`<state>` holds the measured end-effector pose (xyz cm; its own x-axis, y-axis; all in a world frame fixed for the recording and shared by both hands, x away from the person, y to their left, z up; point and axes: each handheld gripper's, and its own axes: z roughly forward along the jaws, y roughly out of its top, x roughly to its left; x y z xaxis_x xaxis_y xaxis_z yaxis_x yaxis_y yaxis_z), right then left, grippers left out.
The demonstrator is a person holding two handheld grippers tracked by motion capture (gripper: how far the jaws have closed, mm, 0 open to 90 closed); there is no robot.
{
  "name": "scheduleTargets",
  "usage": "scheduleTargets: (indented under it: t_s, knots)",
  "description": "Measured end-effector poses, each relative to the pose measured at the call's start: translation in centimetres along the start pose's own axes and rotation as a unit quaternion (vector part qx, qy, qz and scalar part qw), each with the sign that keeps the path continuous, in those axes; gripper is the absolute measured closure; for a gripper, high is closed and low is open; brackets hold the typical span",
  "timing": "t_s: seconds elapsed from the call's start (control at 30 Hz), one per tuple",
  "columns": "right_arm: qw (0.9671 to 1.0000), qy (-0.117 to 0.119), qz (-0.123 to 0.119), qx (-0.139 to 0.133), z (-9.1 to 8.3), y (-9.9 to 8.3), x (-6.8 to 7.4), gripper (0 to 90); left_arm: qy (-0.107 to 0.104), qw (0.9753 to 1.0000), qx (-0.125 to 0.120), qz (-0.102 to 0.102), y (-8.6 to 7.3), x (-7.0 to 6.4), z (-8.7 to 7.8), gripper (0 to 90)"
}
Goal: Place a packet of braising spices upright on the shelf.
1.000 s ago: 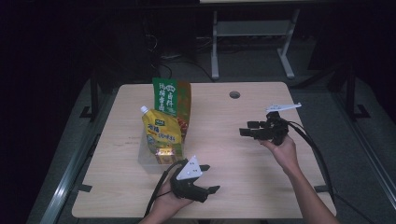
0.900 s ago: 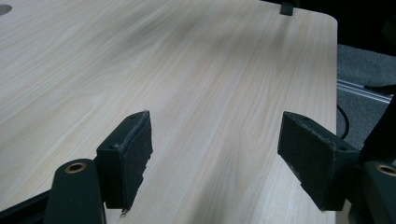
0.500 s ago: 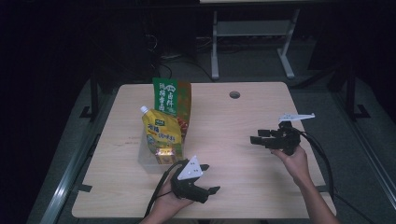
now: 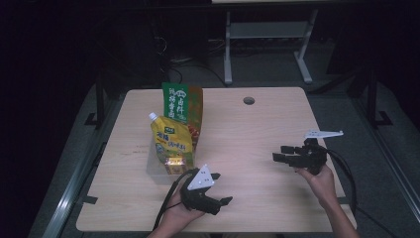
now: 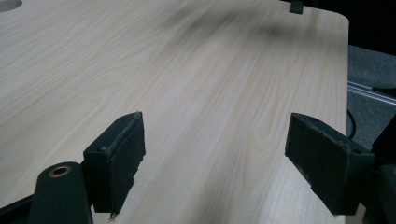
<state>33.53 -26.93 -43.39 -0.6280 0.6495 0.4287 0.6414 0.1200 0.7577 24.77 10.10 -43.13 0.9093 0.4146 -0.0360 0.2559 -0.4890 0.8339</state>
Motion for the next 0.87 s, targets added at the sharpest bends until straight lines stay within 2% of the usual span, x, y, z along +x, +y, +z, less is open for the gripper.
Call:
scheduleTargets:
  t_s: [0.47,0.7,0.87]
  knots:
    - [1.0,0.001,0.008,0.002,-1.4,-2.6,0.6,32.4,0.001,1.0,0.0,0.002,0.0,-0.1,-0.1,19.2]
    - [0.9999,-0.012,0.007,0.0,-2.4,-4.0,0.8,32.1,-0.001,1.0,0.003,0.006,-0.1,-0.3,0.0,19.2]
    - [0.9997,-0.022,-0.002,-0.006,-3.1,-4.7,1.4,31.5,-0.003,1.0,0.002,0.009,0.0,-0.5,0.0,19.2]
